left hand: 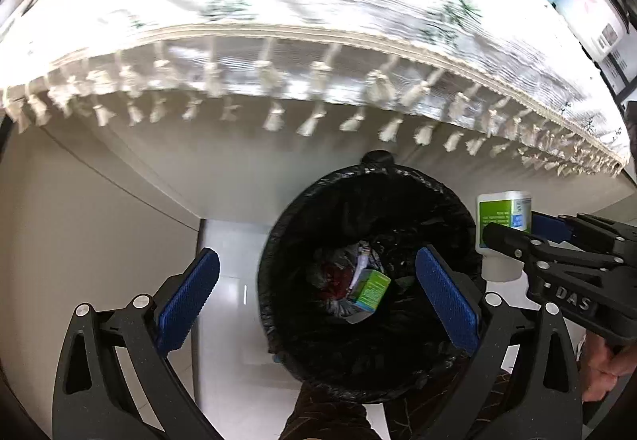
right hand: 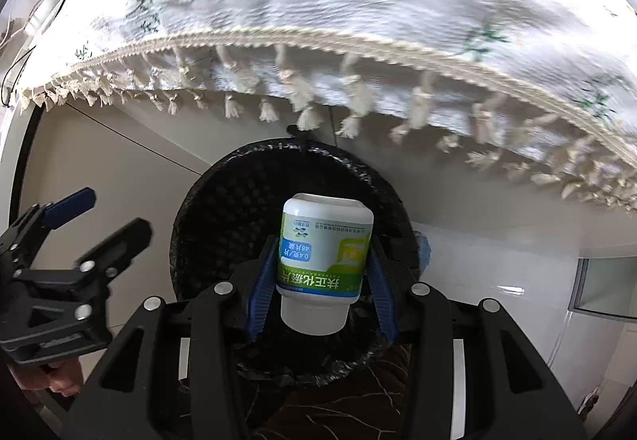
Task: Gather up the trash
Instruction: 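Lower both tools over the black bin and open them to drop the items, then raise both tools from the bin back over the tablecloth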
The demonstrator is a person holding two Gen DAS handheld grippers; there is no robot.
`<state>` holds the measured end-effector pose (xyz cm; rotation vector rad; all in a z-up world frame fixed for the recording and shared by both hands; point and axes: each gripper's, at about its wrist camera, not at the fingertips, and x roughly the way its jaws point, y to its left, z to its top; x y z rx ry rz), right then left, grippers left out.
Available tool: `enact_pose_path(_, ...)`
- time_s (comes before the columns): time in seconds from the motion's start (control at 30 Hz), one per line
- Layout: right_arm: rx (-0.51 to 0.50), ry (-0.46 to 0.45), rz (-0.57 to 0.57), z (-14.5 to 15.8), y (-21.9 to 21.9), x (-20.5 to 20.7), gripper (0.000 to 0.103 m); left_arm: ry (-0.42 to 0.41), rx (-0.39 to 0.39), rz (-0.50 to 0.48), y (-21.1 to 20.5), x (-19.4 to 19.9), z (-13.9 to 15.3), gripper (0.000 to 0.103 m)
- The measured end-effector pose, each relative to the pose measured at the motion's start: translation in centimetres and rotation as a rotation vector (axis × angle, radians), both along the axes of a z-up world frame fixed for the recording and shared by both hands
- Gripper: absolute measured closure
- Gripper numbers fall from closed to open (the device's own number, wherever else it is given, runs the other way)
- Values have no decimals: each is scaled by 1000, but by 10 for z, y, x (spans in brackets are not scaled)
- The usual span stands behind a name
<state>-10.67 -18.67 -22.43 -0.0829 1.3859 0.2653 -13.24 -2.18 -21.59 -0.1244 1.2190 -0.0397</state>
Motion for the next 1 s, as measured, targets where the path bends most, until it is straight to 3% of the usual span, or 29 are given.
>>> enact_pose_path(0.43,-37,20,37,-22,20,3,60,28,-2,66,27,-6,-8,6)
enact_pose_path(0.67,-27,-13,0,-8,6,8,34,32,6,51,21,-4,-10,6)
enact_pose_path(0.83,-36,-91,-9,27,-1,10,20,21,11,19,15,-2,5,6)
enact_pose_path(1.0,-37,-156,-15,65,-9,13,14,11,-10,20,17,3,28,6)
